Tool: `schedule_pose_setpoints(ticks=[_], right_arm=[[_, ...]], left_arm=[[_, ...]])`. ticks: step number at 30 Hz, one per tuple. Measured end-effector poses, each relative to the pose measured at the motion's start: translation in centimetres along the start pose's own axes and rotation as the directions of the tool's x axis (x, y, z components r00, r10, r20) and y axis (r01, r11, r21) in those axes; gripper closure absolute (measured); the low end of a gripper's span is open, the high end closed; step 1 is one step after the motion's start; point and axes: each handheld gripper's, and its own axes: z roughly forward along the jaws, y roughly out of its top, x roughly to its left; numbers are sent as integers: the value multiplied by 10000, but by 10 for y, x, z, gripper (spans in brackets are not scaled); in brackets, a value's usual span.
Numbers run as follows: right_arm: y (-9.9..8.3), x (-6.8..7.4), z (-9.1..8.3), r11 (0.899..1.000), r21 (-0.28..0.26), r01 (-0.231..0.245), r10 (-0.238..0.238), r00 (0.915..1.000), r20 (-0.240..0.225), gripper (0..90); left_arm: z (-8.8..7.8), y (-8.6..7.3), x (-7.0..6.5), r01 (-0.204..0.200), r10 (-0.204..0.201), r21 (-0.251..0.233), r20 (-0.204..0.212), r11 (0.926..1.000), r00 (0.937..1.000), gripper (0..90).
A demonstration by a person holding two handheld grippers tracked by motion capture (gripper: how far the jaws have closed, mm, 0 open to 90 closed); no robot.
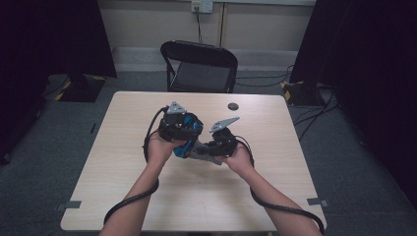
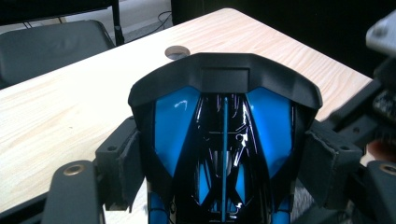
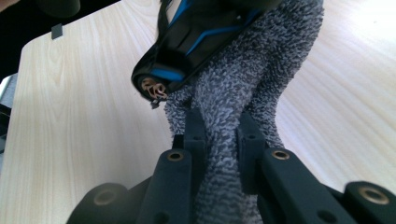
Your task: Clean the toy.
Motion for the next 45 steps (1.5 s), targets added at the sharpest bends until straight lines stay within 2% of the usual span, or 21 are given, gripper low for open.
schedule_pose_setpoints(ticks=[5,18,21,24,28,34,38,45], right_arm=[[-3,3,7,9999,112,38,-36,9998,-201,790],[-11,7,20,9993,374,98,-77,9985,-550,790],[-14,3,21,9981,600,168,-139,9988,-474,789],[-17,-2,17,9984,571,-37,61,9991,-427,789],[-17,-7,8,9978,655,55,-45,9999,-156,789],[-12,-23,-14,9987,420,-277,256,9984,508,789],[-5,-35,-31,9986,214,-494,470,9938,1007,789],[11,-48,-59,9984,-278,-490,529,9846,1668,788]], left_arm=[[1,1,2,106,-106,-6,-16,9999,9999,255],[3,7,1,81,-81,-100,-56,9999,10000,255],[2,7,2,58,-58,-69,-51,10000,10000,255],[-1,7,4,104,-105,-102,-96,9999,9999,255],[-6,6,6,66,-68,-121,-162,9999,9998,255],[-10,3,7,47,-48,-78,-192,10000,9998,255],[-11,0,7,51,-51,-18,-199,10000,9998,255],[-8,-6,6,68,-66,98,-138,9999,9999,255]])
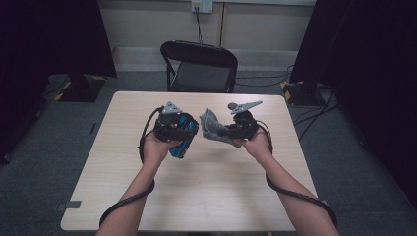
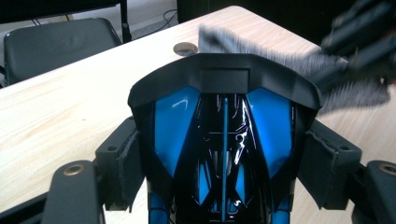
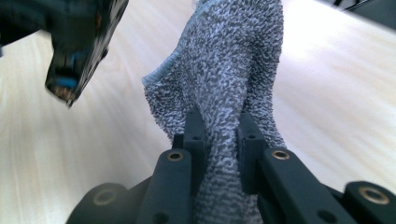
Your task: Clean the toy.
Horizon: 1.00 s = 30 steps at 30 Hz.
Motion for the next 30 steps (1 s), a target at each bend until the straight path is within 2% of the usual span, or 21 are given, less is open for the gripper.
schedule_pose_setpoints(ticks=[6,16,22,30], right_arm=[[12,-2,-12,9996,-251,137,-127,9993,358,788],[25,-2,-16,9985,-550,16,10,9988,482,789],[31,5,-13,9980,-624,125,-106,9995,304,789],[33,19,2,9980,-548,305,-315,9994,-172,789]], left_arm=[[5,-5,-4,27,-29,157,145,9999,9999,255],[10,-9,-10,-108,99,273,321,9996,9994,256],[14,-9,-14,-158,146,297,385,9994,9992,256],[18,-6,-18,-170,158,265,443,9995,9989,255]])
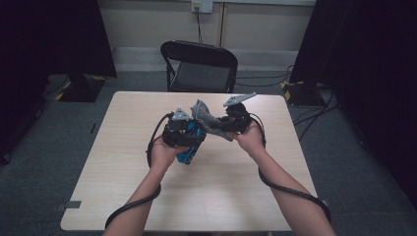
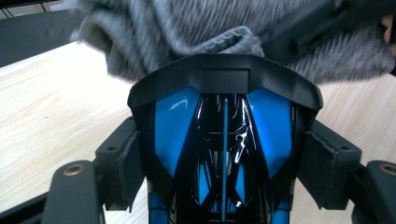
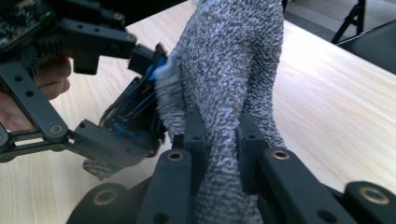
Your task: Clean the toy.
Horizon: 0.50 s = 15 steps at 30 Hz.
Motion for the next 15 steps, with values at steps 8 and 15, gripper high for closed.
schedule_pose_setpoints(ticks=[8,15], right_arm=[[-5,4,9,9997,29,-234,235,9994,-264,789],[-10,4,15,9993,75,-374,376,9990,-254,789]], left_arm=[[-1,-1,2,-44,45,52,-134,10000,9999,255],[1,-2,2,-9,10,83,-149,10000,9999,255]])
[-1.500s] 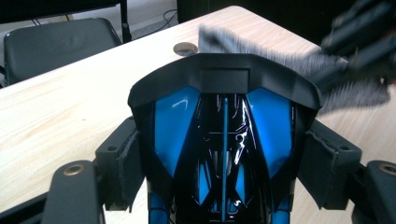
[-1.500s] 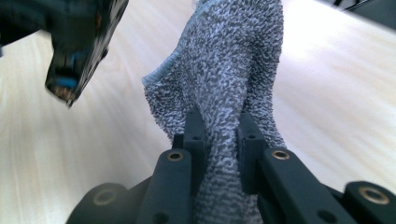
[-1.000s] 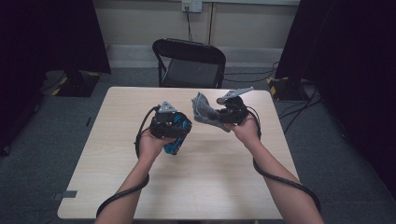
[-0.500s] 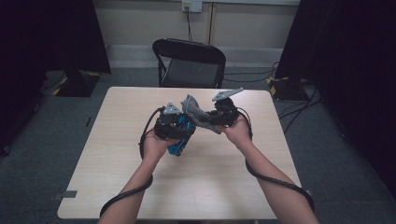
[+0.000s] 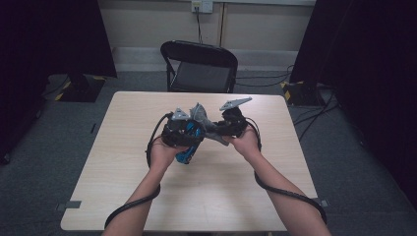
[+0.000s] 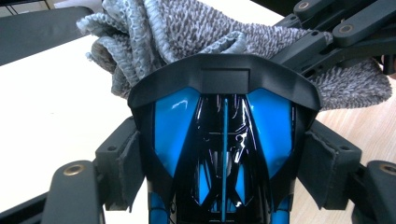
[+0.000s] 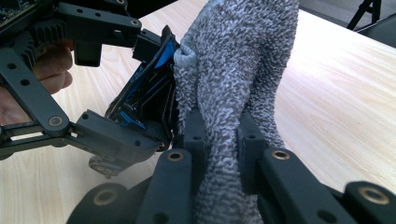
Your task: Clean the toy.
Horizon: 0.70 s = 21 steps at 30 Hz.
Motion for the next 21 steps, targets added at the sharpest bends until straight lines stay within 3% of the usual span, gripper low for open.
schedule_pose_setpoints(ticks=[13,21], right_arm=[[-6,-1,0,10000,26,3,-3,10000,-53,789],[-17,1,5,9990,409,192,-185,9997,-176,789]], left_arm=[[-1,4,1,-43,43,-80,-52,10000,10000,255],[-3,8,4,72,-73,-216,-70,9997,9999,255]])
